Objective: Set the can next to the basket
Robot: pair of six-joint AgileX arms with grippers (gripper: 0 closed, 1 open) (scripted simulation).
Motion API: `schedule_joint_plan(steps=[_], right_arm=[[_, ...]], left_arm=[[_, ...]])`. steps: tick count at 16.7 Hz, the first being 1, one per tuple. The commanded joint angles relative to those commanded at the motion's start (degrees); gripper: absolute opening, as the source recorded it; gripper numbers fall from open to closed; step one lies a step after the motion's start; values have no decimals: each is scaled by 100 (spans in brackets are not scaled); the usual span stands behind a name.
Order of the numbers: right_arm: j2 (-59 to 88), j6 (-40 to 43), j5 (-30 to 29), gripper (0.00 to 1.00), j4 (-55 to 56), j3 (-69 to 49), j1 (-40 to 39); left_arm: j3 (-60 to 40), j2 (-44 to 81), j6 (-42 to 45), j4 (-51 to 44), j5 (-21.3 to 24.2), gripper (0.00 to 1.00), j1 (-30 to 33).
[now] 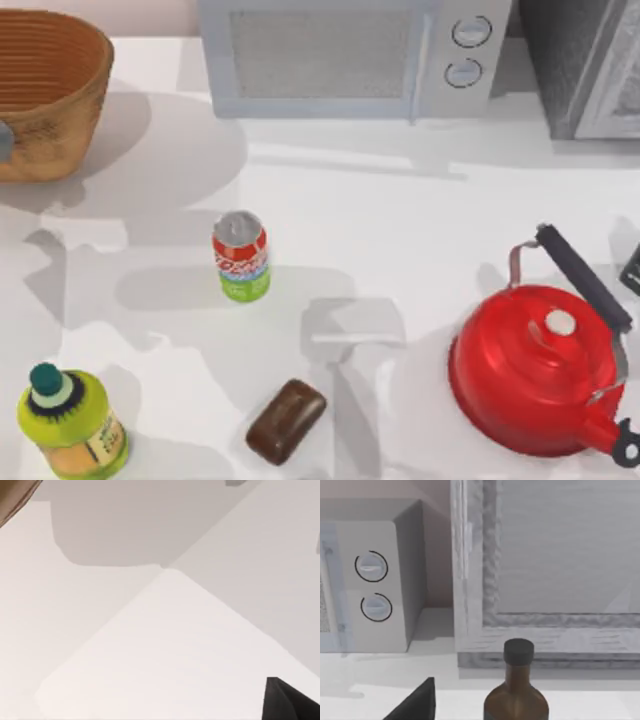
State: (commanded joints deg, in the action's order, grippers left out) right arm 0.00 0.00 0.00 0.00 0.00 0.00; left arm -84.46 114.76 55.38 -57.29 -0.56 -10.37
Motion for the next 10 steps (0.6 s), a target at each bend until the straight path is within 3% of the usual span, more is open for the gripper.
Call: schedule_joint_plan(steps=[4,10], right_arm=[[0,0,0,100,0,0,0],[0,0,0,100,0,0,0]], left_arm=[[-423,-135,-1081,259,-255,0,194],[-1152,183,-4003,326,-463,0,1284]])
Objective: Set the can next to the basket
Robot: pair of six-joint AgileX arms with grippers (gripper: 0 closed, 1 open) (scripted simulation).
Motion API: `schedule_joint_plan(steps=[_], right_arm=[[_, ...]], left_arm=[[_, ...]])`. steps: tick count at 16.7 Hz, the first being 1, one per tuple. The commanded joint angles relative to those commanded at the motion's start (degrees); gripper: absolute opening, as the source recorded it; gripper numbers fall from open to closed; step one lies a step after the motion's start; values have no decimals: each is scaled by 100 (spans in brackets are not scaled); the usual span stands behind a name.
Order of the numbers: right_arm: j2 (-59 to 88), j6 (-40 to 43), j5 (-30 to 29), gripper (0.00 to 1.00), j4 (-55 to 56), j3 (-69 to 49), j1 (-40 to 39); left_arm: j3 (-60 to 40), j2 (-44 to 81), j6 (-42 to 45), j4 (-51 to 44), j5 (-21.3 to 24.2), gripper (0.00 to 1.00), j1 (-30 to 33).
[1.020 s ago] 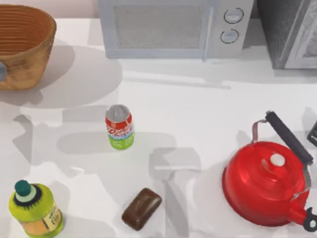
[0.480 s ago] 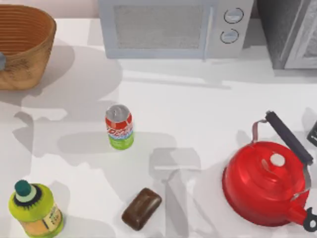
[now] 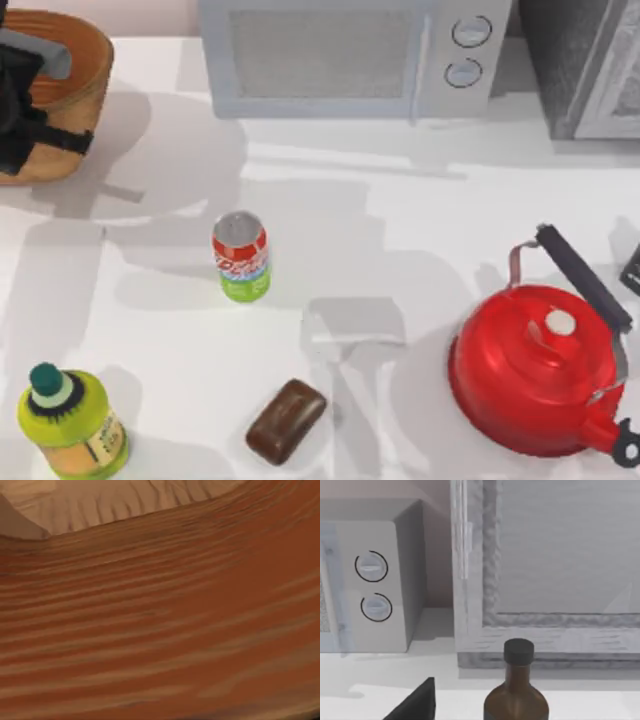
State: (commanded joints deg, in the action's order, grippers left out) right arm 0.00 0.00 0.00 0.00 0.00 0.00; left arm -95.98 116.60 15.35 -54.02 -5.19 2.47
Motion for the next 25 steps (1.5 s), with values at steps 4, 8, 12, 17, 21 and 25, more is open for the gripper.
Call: schedule_joint_plan(steps=[4,8,12,17,21,25], right_arm=[[0,0,0,100,0,0,0],[0,0,0,100,0,0,0],[0,0,0,100,0,0,0],[0,0,0,100,0,0,0],[0,0,0,100,0,0,0],[0,0,0,100,0,0,0]], left_arm=[[-372,408,-2138,-377,150,0,1289],[-698,701,-3972,-840,376,0,2625],[-762,857,-5037,-1304,524,0,3452],[-742,877,-5211,-1410,544,0,3597],[-679,881,-5201,-1328,542,0,3585],[-606,906,-5210,-1244,544,0,3596]])
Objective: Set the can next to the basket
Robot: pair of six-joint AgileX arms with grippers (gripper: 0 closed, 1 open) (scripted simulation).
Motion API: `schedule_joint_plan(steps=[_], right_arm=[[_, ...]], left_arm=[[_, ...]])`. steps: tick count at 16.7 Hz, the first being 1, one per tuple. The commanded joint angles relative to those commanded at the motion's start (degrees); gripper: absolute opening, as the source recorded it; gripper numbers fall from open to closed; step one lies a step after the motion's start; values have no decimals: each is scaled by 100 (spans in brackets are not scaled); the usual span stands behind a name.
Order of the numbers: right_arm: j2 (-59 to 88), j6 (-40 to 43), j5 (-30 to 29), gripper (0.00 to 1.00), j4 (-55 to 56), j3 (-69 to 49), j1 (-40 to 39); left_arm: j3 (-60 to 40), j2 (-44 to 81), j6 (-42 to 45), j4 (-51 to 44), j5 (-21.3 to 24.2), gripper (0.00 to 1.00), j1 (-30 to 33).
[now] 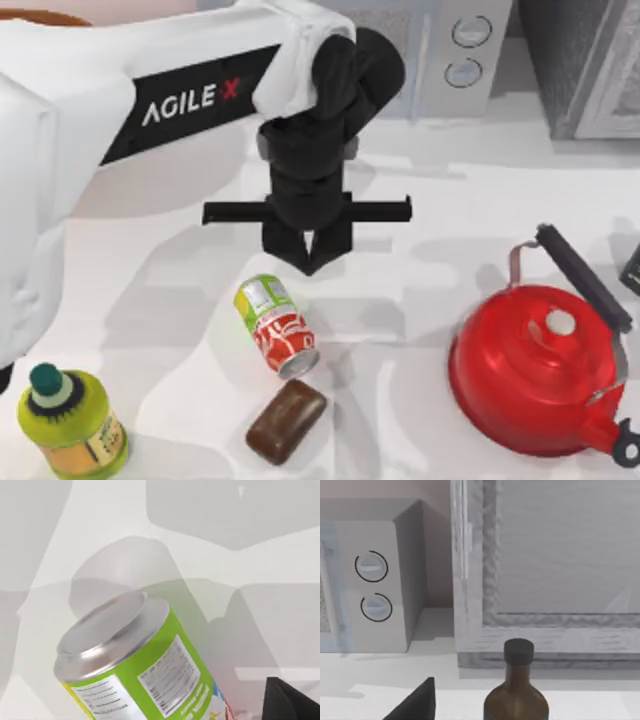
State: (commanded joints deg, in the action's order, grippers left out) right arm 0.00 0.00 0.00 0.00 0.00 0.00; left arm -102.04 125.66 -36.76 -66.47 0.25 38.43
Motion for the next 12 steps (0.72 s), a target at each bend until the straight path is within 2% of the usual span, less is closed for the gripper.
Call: schedule_joint_plan(steps=[2,12], right_arm=[[0,0,0,100,0,0,0],[0,0,0,100,0,0,0]], left_arm=[[0,0,0,0,0,0,0],[0,0,0,0,0,75,0]])
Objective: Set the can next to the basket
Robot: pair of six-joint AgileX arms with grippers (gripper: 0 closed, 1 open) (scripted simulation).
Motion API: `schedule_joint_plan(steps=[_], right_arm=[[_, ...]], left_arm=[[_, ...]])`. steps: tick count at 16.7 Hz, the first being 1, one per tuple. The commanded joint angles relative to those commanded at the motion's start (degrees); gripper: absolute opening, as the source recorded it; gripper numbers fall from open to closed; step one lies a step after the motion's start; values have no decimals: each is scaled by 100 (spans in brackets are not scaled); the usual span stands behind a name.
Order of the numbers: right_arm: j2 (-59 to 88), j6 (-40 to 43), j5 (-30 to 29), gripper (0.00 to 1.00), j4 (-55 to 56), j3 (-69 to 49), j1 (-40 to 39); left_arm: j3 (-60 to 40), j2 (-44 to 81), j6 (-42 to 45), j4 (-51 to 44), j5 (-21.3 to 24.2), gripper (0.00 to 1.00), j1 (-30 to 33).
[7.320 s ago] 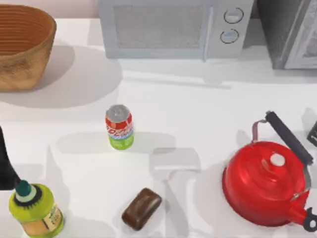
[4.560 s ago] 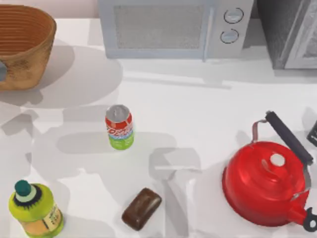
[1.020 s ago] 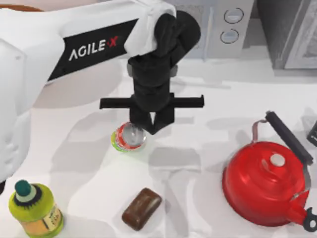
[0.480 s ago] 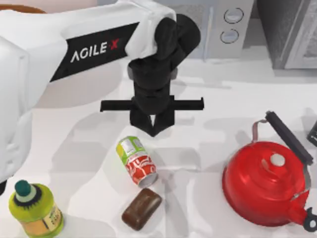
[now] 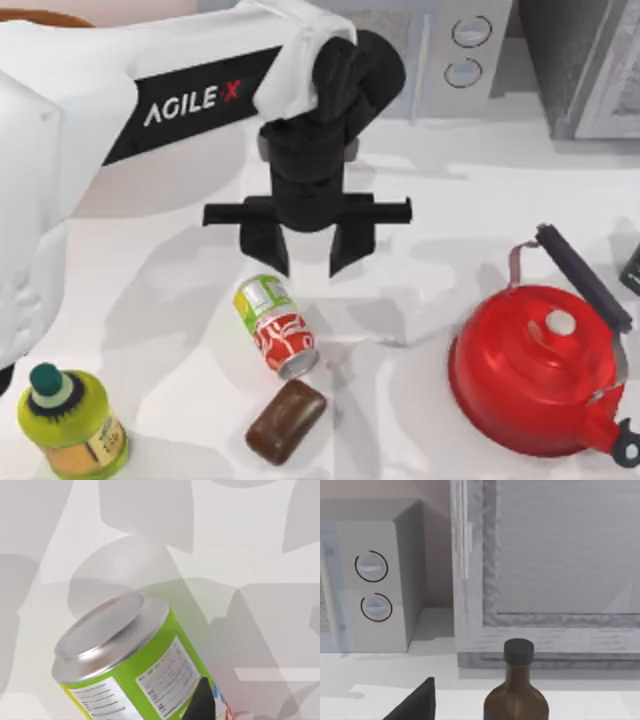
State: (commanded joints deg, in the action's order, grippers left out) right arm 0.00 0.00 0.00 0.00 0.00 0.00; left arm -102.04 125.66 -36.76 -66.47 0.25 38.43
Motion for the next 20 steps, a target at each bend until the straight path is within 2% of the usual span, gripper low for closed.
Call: schedule_joint_plan(steps=[3,4,13,20], right_arm=[[0,0,0,100,0,0,0],[0,0,0,100,0,0,0],[0,0,0,100,0,0,0],[0,0,0,100,0,0,0]], left_arm=[[0,0,0,0,0,98,0],[0,0,0,0,0,100,0],[-22,-4,-2,-22,-1,100,-10],[-745,-97,-7,-843,-1,100,-2]])
